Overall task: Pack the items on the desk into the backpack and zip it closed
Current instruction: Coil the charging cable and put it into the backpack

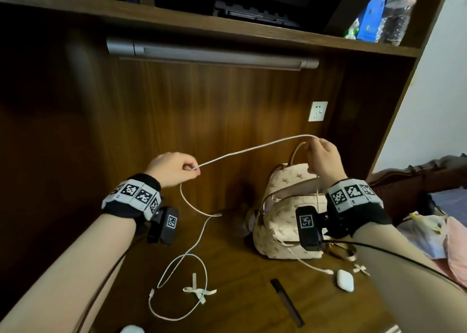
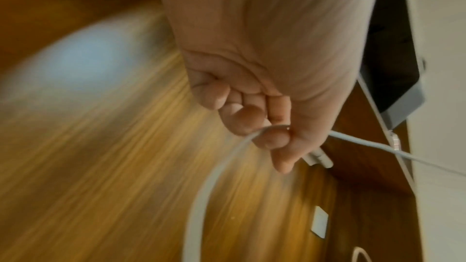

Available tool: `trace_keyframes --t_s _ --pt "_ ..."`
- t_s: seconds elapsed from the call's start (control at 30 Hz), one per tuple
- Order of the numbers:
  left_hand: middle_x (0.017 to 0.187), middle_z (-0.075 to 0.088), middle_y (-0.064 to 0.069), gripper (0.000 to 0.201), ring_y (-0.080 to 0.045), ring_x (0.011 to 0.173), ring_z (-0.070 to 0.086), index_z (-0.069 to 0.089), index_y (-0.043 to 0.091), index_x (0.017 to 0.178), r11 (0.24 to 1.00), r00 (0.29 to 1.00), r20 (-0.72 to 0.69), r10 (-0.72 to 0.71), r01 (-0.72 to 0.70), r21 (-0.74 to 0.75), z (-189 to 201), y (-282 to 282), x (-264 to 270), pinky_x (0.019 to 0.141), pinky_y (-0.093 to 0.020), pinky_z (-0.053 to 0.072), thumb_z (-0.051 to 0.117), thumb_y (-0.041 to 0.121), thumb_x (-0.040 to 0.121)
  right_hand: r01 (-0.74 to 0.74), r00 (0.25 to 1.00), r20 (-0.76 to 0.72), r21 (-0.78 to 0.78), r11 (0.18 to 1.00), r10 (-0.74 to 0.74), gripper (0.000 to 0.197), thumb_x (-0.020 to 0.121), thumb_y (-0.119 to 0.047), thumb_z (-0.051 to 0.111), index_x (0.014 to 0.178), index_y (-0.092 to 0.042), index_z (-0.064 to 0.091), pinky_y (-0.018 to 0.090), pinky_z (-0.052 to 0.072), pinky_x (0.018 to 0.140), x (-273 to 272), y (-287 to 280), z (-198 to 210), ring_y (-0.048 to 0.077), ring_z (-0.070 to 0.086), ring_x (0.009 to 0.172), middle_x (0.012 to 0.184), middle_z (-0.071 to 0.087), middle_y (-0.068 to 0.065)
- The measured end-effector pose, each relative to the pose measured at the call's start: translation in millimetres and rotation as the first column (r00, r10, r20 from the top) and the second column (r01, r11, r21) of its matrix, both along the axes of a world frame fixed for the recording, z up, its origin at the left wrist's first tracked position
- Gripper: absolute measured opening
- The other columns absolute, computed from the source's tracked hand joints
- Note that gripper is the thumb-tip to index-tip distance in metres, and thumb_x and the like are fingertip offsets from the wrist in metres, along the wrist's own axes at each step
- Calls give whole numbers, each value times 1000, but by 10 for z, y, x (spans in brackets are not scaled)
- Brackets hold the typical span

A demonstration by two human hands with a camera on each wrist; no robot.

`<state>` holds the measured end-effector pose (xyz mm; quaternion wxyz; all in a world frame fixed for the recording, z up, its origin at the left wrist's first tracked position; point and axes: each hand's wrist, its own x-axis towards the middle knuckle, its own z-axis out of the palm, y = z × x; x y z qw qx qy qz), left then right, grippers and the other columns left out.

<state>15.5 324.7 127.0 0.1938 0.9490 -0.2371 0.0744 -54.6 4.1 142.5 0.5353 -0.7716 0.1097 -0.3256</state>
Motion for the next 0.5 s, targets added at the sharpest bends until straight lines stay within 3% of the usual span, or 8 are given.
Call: trace_keyframes --t_s 0.1,0.17,0.27,0.33,0.4,0.5 --pt "73 67 5 18 -12 65 60 71 25 87 992 992 -122 20 -35 -124 -185 204 21 68 -28 48 58 38 91 39 999 -27 94 995 -36 28 93 -24 35 69 -15 49 27 30 46 -21 -145 -127 14 37 50 58 41 0" --pt "69 64 2 22 -13 60 59 71 18 87 959 987 -163 15 -60 -277 -230 255 3 65 -28 47 56 32 93 14 994 -109 9 1000 -13 30 92 -29 37 71 -15 53 30 34 52 -51 -136 -243 16 42 54 59 46 0" --pt "72 62 -3 26 -12 59 61 67 15 89 863 970 -224 -90 -37 -504 -129 125 -128 57 -20 46 46 27 99 -168 948 -276 -16 986 157 28 97 -24 40 77 -14 57 22 37 49 -83 58 -442 13 46 54 63 50 1" --pt "74 63 -6 30 -12 58 64 65 13 90 781 950 -245 -191 -4 -625 19 -50 -269 55 -17 49 42 29 100 -306 886 -369 -8 952 282 18 96 -27 47 89 -15 59 14 36 47 -118 244 -558 8 50 59 75 56 1" --pt "76 66 -6 33 -13 60 67 64 11 90 704 932 -230 -279 36 -709 172 -229 -426 57 -19 53 39 30 102 -435 818 -428 -22 900 385 20 92 -30 56 107 -16 56 12 41 59 -165 413 -634 4 54 74 93 59 0" --pt "81 67 -5 30 -16 68 70 62 12 92 651 915 -158 -371 135 -747 358 -436 -643 67 -23 57 38 26 102 -554 763 -451 -87 828 463 54 83 -36 68 128 -17 46 20 43 84 -217 630 -707 12 53 104 116 55 -1"
